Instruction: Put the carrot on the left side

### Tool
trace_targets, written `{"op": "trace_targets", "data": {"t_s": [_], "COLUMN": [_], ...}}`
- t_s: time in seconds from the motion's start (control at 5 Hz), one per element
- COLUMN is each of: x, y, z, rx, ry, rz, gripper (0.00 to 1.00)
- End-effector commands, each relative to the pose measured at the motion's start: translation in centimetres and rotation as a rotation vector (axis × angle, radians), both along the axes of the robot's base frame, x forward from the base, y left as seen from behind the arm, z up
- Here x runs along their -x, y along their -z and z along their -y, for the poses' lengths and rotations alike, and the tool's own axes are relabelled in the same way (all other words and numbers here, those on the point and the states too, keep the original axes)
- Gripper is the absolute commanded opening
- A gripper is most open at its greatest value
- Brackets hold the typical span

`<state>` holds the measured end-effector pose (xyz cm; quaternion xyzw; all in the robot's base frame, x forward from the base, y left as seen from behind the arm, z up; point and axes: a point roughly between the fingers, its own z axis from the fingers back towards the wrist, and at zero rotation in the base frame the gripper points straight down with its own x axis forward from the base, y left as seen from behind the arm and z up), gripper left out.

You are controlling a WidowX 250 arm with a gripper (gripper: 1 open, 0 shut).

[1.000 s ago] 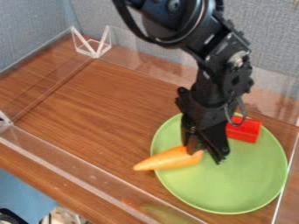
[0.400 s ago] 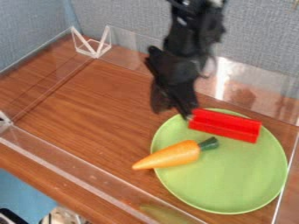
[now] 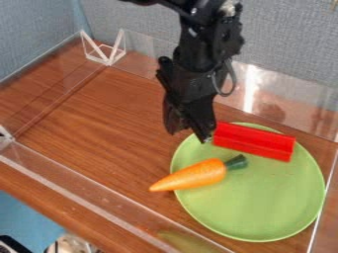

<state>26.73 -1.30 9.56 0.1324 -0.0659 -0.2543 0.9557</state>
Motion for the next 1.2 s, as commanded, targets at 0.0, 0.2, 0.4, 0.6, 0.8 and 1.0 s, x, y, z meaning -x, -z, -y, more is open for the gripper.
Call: {"op": "trace_targets", "data": {"t_s": [0.0,0.2,0.4,0.6,0.8,1.0], "x": [0.4,0.2,-0.2,-0.4,0.0,0.0], "y": [0.4,-0.3,-1.2,-0.7,0.4,1.6], "z": [1.4,0.4,-0.6,0.0,1.3,2.0], "rx": [0.019,-0.016,-0.048,-0.052,-0.042,-0.042], "ry": [0.029,0.046,0.061,0.084,0.109,0.139], "rz": [0.052,0.046,0.033,0.042,0.049,0.057], "gripper": [1.00,0.00,0.00,0.00,1.00,1.00]}}
